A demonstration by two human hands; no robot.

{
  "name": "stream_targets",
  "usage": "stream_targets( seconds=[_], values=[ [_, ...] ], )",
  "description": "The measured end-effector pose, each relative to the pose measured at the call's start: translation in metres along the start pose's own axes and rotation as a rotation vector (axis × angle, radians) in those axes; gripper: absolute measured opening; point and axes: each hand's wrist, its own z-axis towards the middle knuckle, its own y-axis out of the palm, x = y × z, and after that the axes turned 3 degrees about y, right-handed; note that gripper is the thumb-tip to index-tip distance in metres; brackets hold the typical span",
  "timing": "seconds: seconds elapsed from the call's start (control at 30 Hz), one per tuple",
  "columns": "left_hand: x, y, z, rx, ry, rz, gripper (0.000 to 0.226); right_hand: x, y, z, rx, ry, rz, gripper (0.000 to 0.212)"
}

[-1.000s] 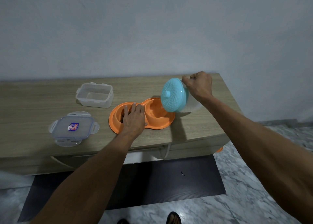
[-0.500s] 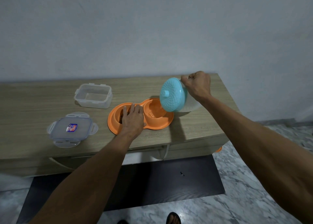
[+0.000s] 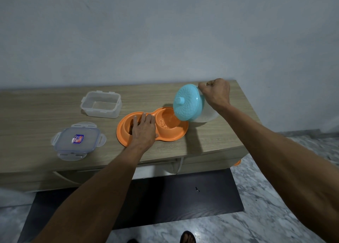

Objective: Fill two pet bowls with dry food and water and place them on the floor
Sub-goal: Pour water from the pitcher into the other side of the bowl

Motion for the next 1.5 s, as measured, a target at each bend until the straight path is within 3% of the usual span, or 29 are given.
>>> stream_targets(
  seconds=[0.3, 0.53, 0.8, 1.5],
  values=[
    [0.000, -0.001, 0.000, -0.001, 0.001, 0.007, 0.080, 0.021, -0.001, 0.017, 0.086, 0.371, 0.310, 0.037],
    [0.002, -0.001, 0.001, -0.002, -0.003, 0.026, 0.080, 0.038, 0.007, 0.040, 0.086, 0.554, 0.461, 0.027],
    [-0.001, 0.004, 0.002, 0.032, 0.010, 0.034, 0.079, 0.032, 0.035, 0.062, 0.095, 0.643, 0.641, 0.023],
    [-0.001, 0.007, 0.002, 0.006, -0.002, 0.054, 0.081, 0.048, 0.066, 0.085, 0.065, 0.733, 0.682, 0.020]
  ],
)
